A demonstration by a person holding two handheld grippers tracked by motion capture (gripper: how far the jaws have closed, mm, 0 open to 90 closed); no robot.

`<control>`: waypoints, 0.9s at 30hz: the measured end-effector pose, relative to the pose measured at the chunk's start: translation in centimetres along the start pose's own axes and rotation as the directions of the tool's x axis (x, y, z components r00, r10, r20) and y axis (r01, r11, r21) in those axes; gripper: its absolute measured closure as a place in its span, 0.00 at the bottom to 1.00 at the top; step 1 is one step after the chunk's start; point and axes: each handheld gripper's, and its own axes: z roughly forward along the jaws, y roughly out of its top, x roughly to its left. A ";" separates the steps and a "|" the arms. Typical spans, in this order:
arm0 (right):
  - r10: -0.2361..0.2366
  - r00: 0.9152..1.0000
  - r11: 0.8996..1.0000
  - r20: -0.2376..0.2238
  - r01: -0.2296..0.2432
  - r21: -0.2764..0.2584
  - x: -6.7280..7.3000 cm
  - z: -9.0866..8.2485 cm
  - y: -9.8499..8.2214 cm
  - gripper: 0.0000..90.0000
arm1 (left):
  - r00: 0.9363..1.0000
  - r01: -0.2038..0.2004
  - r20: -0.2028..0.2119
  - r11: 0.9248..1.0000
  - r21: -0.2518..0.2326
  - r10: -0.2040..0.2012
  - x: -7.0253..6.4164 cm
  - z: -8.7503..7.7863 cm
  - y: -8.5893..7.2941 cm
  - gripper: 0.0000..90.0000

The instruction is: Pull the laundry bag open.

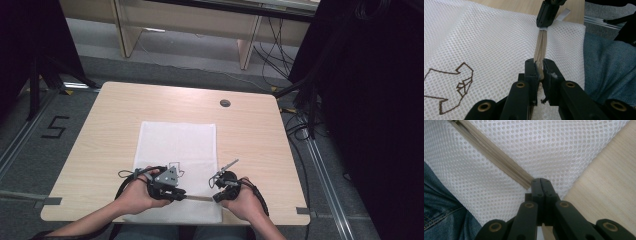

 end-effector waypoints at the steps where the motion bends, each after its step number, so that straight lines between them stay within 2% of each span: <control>1: 0.000 1.000 1.000 0.000 0.000 0.000 0.0 0.0 0.0 1.00 | 1.000 -0.004 0.000 1.000 0.001 0.004 0.0 0.0 0.0 0.91; 8: 0.013 1.000 1.000 0.006 -0.013 0.006 0.0 -0.1 0.0 1.00 | 1.000 -0.013 0.002 1.000 0.006 0.013 -0.1 -0.1 0.0 0.91; 9: 0.012 1.000 1.000 0.005 -0.012 0.003 0.0 0.0 0.0 1.00 | 1.000 -0.014 0.001 1.000 0.006 0.014 0.0 -0.2 0.0 0.91; 10: -0.010 1.000 1.000 0.001 0.010 -0.010 -0.1 0.0 0.0 1.00 | 1.000 -0.011 0.000 1.000 0.005 0.011 0.0 -0.2 0.0 0.91; 12: -0.010 1.000 1.000 0.002 0.010 -0.009 -0.2 0.0 0.0 1.00 | 1.000 -0.019 0.005 1.000 -0.001 0.019 0.0 -0.3 0.0 0.91; 13: 0.010 1.000 1.000 -0.002 -0.010 -0.002 0.0 0.0 0.0 1.00 | 1.000 -0.009 0.003 1.000 0.005 0.009 -0.1 -0.3 -0.1 0.91; 14: 0.000 1.000 1.000 0.001 0.000 -0.005 -0.1 0.0 0.0 1.00 | 1.000 -0.026 0.001 1.000 0.015 0.025 0.0 -0.4 -0.2 0.91; 15: -0.001 1.000 1.000 0.002 0.001 -0.007 -0.1 0.0 0.0 1.00 | 1.000 -0.008 0.002 1.000 0.001 0.008 -0.1 -0.4 -0.3 0.91; 16: 0.011 1.000 1.000 -0.002 -0.011 -0.002 0.0 0.0 0.0 1.00 | 1.000 -0.013 0.007 1.000 0.013 0.013 0.1 -0.5 -0.4 0.91; 17: 0.012 1.000 1.000 -0.002 -0.012 -0.003 0.0 0.0 0.0 1.00 | 1.000 -0.008 0.004 1.000 0.003 0.008 0.0 -0.5 -0.4 0.91; 27: 0.003 1.000 1.000 0.004 -0.003 -0.004 -0.1 0.0 0.0 1.00 | 1.000 -0.012 0.002 1.000 0.007 0.012 0.2 -0.7 -0.4 0.91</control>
